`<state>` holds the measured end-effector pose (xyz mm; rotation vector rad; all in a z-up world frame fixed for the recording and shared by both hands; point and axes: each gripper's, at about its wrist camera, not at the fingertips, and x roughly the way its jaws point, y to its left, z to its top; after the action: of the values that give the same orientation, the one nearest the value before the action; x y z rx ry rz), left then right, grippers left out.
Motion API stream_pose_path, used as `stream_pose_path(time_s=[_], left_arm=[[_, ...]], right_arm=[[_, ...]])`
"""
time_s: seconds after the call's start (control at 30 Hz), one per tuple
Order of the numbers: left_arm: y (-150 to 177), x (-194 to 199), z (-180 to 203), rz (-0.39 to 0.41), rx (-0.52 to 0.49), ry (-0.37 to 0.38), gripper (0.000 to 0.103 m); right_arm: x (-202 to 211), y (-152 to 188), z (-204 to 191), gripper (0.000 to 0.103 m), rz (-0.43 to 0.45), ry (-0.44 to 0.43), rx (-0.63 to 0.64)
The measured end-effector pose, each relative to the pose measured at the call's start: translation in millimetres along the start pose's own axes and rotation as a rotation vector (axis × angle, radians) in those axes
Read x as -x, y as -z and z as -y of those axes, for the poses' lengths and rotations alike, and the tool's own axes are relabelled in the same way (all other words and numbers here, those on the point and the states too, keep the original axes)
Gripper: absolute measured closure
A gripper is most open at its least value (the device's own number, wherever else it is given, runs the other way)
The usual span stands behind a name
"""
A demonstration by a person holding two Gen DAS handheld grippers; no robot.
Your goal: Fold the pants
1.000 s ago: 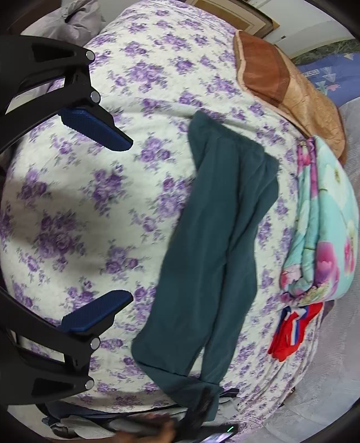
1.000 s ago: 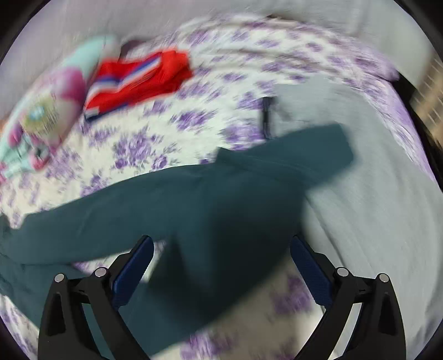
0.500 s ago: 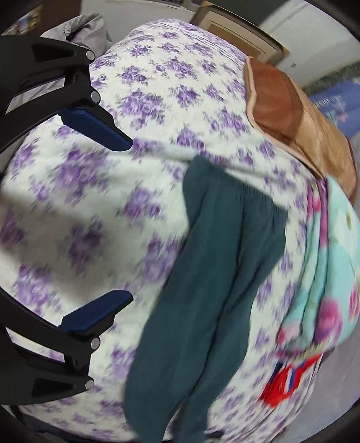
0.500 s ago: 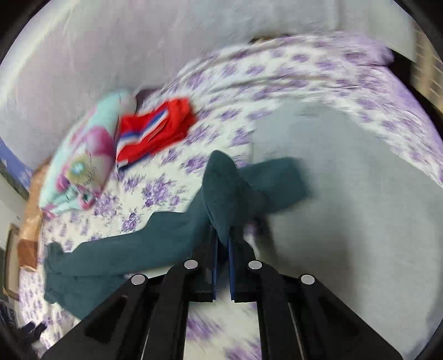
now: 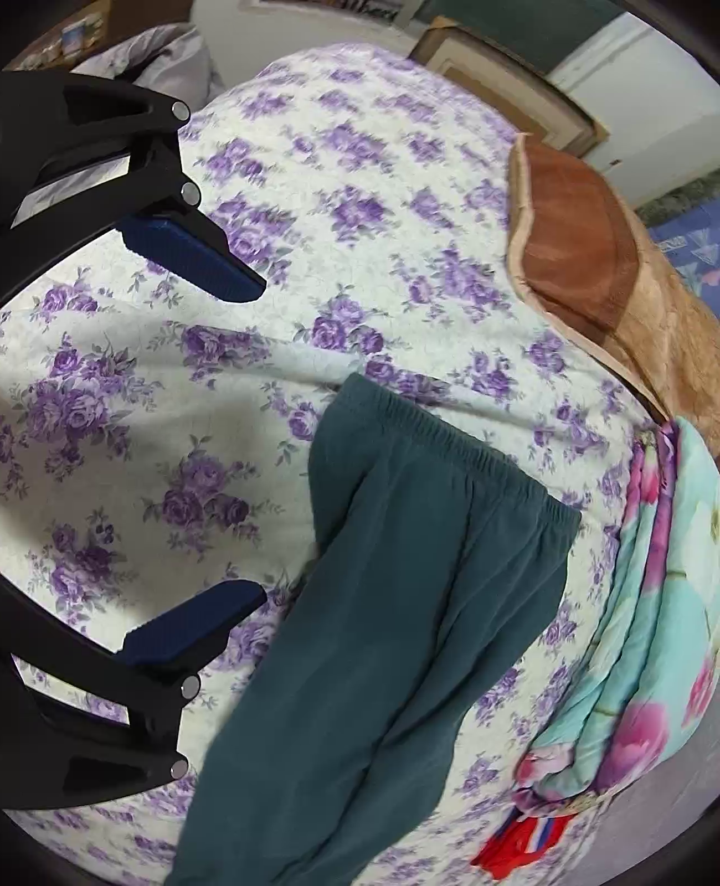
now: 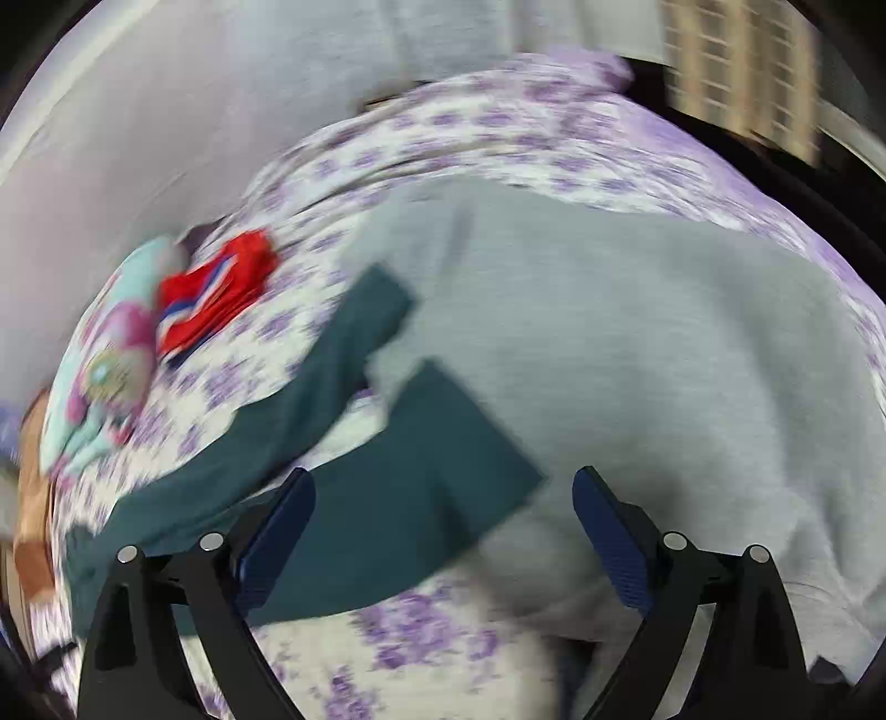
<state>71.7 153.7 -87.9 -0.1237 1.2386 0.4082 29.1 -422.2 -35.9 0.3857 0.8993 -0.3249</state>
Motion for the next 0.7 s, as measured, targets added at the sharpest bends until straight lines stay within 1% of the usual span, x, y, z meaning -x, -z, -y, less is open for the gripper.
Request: stream_pose_path(time_s=[0.07,0.1,0.13,0.17,0.2,0.23,0.27,0.33,0.4,0.47,0.5,0.53,0.57,0.6,0.63,0.67,0.7], left_arm=[[2,-1,-4,-0.013,0.018,0.04,0.005],[3,-1,-6,-0.018,0.026,0.058,0.005],[4,0,-9,-0.017,0.038,0.082,0.012],[4,0,-11,-0.016,0.045,0.103,0.027],[3,-2,-13,-0.03,0.053,0.148,0.033],[2,-5,-13,-0.047,0.061,0.182,0.035],[-1,-8,-14,-0.063,0.073,0.216,0.035],[-5,-13,-14,-0.069,0.089,0.254,0.035],[-15,-25,-13,-0.078,0.114,0.32,0.035],[-24,-44,-17,-0.095,0.166,0.341,0.035],[-27,-52,-20,-0.102,0.191,0.337,0.039],[-30,-64,-27,-0.116,0.243,0.339,0.045],[-31,-71,-32,-0.127,0.286,0.36,0.052],[-32,-77,-38,-0.128,0.328,0.385,0.054],[-34,-80,-44,-0.108,0.374,0.407,0.066],[-35,-80,-49,-0.093,0.398,0.437,0.093],[-36,-81,-52,-0.096,0.413,0.479,0.097]], right_arm=[[-4,5,-21,0.008,-0.018,-0.037,0.053],[-4,8,-29,0.008,-0.012,-0.044,0.07],[2,11,-33,0.008,-0.004,-0.049,0.082],[2,13,-40,0.008,0.002,-0.058,0.098],[3,16,-44,0.008,0.002,-0.066,0.115],[2,17,-51,0.008,-0.007,-0.079,0.143],[5,22,-54,0.008,-0.01,-0.083,0.157],[4,23,-60,0.008,-0.017,-0.093,0.175],[3,24,-61,0.008,-0.009,-0.077,0.177],[3,24,-64,0.008,0.003,-0.062,0.192],[2,25,-65,0.008,0.0,-0.06,0.202],[0,25,-66,0.008,-0.006,-0.062,0.205],[-1,25,-66,0.008,-0.01,-0.065,0.202],[-3,25,-66,0.008,-0.019,-0.071,0.193],[-4,25,-66,0.008,-0.025,-0.074,0.188],[-6,25,-66,0.008,-0.032,-0.077,0.185],[-7,26,-67,0.008,-0.038,-0.079,0.183]])
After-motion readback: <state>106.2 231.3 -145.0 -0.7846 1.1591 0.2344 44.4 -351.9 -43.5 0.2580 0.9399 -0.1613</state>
